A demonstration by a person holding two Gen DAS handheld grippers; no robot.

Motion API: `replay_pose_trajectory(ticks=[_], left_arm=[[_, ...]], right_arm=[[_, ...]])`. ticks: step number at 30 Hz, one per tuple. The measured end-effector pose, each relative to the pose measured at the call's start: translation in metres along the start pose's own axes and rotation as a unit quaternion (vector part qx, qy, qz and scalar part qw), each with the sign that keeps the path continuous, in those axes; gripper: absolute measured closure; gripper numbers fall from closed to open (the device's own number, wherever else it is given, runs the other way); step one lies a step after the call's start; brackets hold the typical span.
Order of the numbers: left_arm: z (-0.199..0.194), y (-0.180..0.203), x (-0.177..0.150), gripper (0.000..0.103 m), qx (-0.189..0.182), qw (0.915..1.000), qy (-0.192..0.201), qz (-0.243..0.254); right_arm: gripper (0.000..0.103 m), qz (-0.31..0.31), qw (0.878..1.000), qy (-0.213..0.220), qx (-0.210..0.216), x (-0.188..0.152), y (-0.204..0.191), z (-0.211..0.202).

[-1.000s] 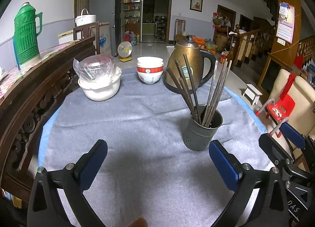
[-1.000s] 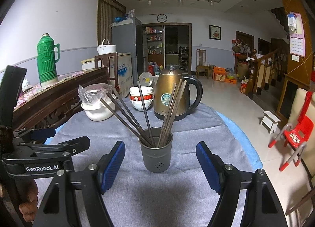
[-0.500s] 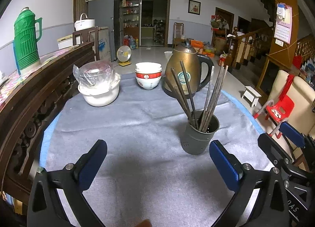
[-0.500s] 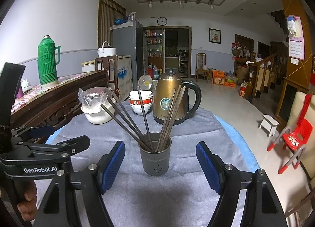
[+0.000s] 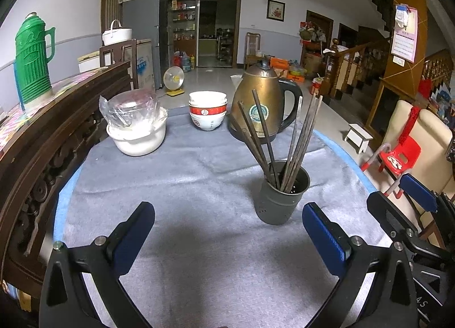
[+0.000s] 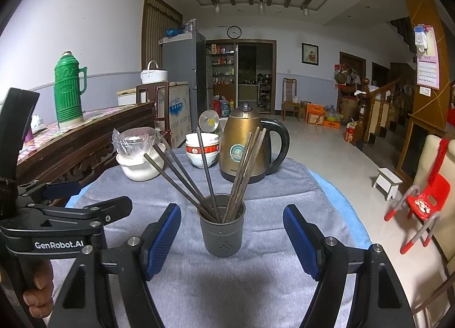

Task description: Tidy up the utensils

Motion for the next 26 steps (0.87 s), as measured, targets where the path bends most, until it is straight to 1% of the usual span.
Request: replay_pose_trajectory(ticks=[10, 26], left_arm=[[0.0002, 0.0008, 0.0023, 0.000, -0.015, 0.9999, 0.000, -0.005], [0.0039, 0.0015, 0.0021, 0.000, -0.009, 1.0000, 0.001, 0.002]], right_arm=[[0.025, 0.000, 1.000, 0.001, -0.001, 0.0004, 0.0010, -0.0001], [0.025, 0.003, 1.000, 0.002, -0.009, 0.0021, 0.0080, 0.0003]])
Point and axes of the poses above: each gripper's, at about its wrist camera, not at the fingertips, and z roughly the way its jaws point, y to its right, x to its top, the point moved 7 cm from there along z, roughly the way its jaws point, and after that the axes turned 11 degrees about y, right-handed, at the moved point
